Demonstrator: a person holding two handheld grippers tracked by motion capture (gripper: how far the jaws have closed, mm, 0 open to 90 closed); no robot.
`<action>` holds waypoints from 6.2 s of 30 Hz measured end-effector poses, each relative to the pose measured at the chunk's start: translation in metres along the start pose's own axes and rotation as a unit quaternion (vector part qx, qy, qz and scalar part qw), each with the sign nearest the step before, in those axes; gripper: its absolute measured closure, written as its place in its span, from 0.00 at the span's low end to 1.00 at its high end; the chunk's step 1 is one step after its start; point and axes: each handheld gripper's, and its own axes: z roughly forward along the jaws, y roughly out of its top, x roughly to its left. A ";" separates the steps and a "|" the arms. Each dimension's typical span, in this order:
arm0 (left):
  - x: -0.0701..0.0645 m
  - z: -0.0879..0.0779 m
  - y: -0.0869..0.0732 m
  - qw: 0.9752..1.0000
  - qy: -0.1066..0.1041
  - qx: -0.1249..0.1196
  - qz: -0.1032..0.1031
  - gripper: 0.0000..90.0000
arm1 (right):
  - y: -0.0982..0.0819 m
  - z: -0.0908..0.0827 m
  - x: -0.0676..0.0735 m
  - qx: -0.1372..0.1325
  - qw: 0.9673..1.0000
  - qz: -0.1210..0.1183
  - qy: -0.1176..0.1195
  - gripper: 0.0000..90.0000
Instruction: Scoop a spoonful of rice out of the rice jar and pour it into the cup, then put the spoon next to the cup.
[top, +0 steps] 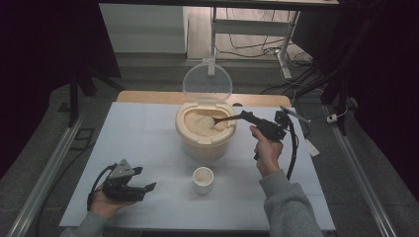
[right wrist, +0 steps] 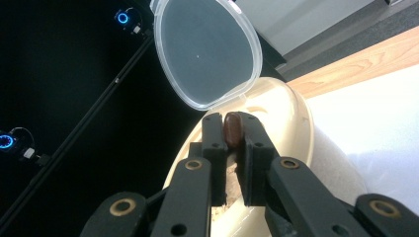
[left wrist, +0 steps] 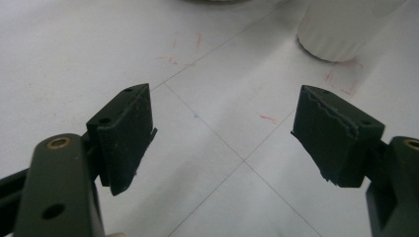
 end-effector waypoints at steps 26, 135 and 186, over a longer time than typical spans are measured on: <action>-0.001 0.001 0.000 1.000 0.002 0.003 0.003 0.25 | 0.008 -0.013 -0.004 -0.006 0.998 0.055 0.027 0.92; 0.001 0.003 -0.002 1.000 0.002 0.011 -0.001 0.25 | -0.057 -0.056 0.033 0.136 0.970 -0.200 0.018 0.92; 0.003 0.005 -0.001 1.000 0.002 0.015 0.001 0.25 | -0.016 -0.106 0.012 0.202 0.958 -0.205 0.012 0.92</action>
